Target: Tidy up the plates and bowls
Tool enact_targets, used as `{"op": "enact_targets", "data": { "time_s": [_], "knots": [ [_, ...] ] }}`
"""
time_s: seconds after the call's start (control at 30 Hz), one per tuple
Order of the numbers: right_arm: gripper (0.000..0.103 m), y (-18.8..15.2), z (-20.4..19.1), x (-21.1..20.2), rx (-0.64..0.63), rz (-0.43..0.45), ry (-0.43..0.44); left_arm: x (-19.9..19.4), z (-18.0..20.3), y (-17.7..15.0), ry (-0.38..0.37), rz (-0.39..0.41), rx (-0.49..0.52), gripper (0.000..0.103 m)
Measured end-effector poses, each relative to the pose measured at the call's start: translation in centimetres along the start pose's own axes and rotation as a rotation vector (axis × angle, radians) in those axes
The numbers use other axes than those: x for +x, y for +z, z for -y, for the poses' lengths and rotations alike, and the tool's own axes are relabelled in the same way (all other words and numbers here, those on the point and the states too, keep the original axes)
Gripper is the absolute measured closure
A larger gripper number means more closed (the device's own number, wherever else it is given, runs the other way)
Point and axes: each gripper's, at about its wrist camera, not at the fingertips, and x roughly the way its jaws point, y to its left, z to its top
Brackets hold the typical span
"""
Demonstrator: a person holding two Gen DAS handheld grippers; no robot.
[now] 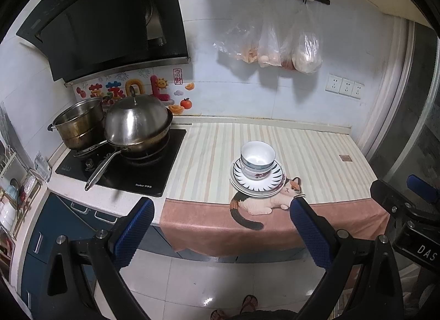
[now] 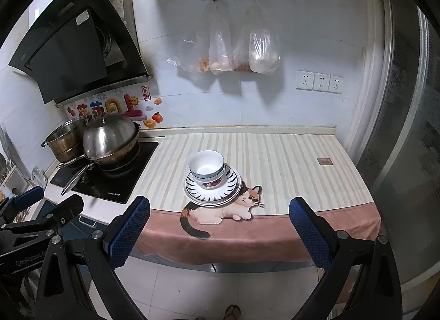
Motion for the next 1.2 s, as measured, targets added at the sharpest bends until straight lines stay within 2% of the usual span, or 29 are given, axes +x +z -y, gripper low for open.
{"op": "enact_targets", "data": {
  "time_s": [1.2],
  "knots": [
    [0.0,-0.4,0.3,0.1,0.02,0.003,-0.015,-0.9,1.2,0.2,0.008,0.011,-0.013,0.002]
  ]
}}
